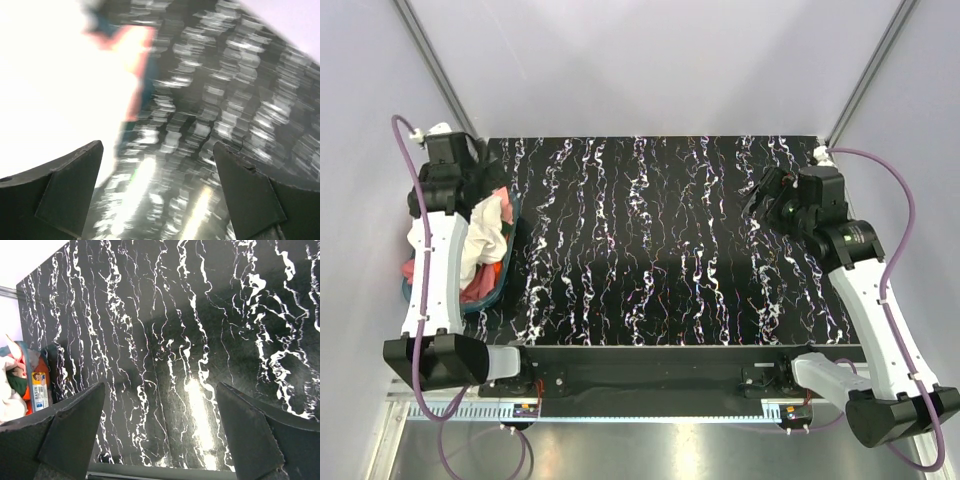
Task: Fold and stack the t-shirts
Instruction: Grab the tshirt from the pile, then move the tshirt to the center of the board
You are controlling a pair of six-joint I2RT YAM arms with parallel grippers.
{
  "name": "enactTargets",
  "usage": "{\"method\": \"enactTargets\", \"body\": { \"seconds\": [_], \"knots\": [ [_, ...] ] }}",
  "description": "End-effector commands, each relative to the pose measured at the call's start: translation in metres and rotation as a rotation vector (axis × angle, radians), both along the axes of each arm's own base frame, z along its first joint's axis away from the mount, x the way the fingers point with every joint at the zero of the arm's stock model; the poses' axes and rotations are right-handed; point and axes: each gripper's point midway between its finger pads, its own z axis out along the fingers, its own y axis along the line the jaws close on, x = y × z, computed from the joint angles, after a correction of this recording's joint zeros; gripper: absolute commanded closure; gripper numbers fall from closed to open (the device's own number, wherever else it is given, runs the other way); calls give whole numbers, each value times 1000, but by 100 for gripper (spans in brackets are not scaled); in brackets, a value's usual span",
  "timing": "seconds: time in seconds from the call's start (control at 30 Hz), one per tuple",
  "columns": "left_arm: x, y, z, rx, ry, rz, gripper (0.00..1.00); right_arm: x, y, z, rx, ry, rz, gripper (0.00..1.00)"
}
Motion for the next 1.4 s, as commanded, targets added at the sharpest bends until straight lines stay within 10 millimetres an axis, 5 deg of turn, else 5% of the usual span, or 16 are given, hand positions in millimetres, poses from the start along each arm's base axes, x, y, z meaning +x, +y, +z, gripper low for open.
{"method": "enactTargets", "body": {
  "seconds": [0.0,0.1,0.23,0.43,0.53,0.57,0.63,0.77,0.8,0.87,0.97,1.1,1.23,1.33,1.37],
  "knots": [
    [-32,72,3,194,90,289,1,13,9,7,48,-64,14,1],
    [-53,105,-8,251,132,444,6,15,20,-5,95,-43,53,0],
    [-49,90,-48,146,204,353,28,15,36,-5,135,-28,129,0],
    [-63,82,-112,106,348,346,27,17,36,3,122,-48,142,0],
    [-62,80,-124,87,351,333,46,14,36,9,126,-66,142,0],
    [-60,79,-121,85,338,325,71,14,35,9,127,-66,138,0],
    [-51,79,-100,82,281,313,100,13,34,11,125,-72,135,0],
    [-31,69,0,73,20,261,100,10,32,15,129,-84,129,0],
    [-22,55,47,48,-106,201,100,10,32,16,134,-84,125,0],
    [-14,36,99,9,-251,121,100,11,33,18,140,-87,123,0],
    [-15,-22,213,-146,-578,-133,100,14,37,21,145,-97,145,0],
    [-48,-114,313,-340,-849,-587,100,16,40,19,137,-92,174,0],
    [-56,-163,327,-438,-874,-820,100,16,29,12,102,-90,118,0],
    [-38,-187,267,-521,-732,-864,100,17,23,16,87,-109,85,0],
    [-32,-196,227,-545,-654,-870,98,17,21,16,83,-110,75,0]
  ]
}}
